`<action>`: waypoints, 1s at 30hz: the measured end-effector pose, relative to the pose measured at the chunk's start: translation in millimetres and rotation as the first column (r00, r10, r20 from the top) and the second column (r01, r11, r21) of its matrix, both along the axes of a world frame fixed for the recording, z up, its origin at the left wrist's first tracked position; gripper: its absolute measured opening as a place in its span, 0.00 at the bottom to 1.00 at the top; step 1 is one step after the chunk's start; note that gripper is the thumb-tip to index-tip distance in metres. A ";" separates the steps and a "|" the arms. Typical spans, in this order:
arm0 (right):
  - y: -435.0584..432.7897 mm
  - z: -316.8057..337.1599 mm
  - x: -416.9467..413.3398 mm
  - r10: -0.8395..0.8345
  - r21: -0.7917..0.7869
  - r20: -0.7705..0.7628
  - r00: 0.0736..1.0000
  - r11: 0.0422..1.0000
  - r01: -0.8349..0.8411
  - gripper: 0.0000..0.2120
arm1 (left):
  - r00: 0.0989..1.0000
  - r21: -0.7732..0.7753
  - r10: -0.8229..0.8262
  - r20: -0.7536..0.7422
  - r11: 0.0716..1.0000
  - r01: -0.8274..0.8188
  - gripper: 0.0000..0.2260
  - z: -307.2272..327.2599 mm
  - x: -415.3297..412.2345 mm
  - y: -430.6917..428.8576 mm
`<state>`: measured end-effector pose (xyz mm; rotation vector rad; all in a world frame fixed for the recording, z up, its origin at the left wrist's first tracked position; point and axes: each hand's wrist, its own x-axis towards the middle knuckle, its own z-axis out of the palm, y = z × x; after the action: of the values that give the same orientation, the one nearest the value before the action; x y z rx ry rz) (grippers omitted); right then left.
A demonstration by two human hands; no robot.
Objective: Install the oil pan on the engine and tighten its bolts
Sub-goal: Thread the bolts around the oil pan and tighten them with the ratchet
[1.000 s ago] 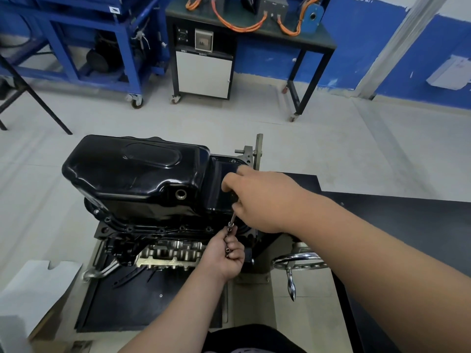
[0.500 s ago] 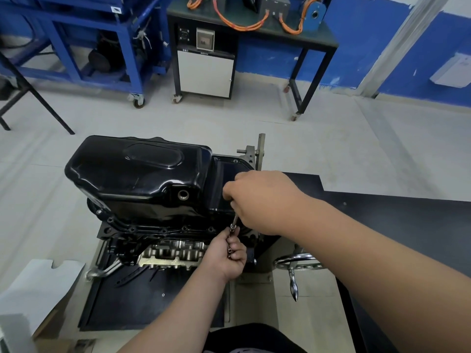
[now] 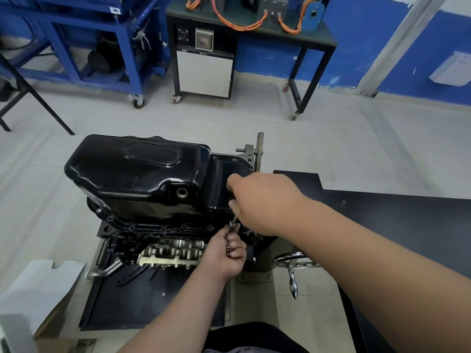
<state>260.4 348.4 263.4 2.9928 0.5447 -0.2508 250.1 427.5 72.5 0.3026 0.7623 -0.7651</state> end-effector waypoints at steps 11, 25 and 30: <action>-24.3 22.4 4.6 -0.125 0.080 -0.048 0.991 0.989 0.128 0.16 | 0.999 0.032 0.034 -0.035 0.999 -0.033 0.15 7.7 3.2 -7.8; -10.1 28.0 -12.1 0.493 -0.162 0.055 0.868 0.863 -0.479 0.11 | 1.000 0.013 -0.010 -0.021 1.000 0.010 0.18 4.6 2.9 -5.2; -0.7 29.7 -11.5 0.251 -0.220 0.094 0.963 0.949 -0.226 0.18 | 1.000 -0.032 -0.005 -0.001 0.999 0.005 0.21 4.3 0.9 -2.6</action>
<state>248.9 347.7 293.2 2.6863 0.8059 -0.0994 251.0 424.9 76.8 0.2751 0.7495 -0.7811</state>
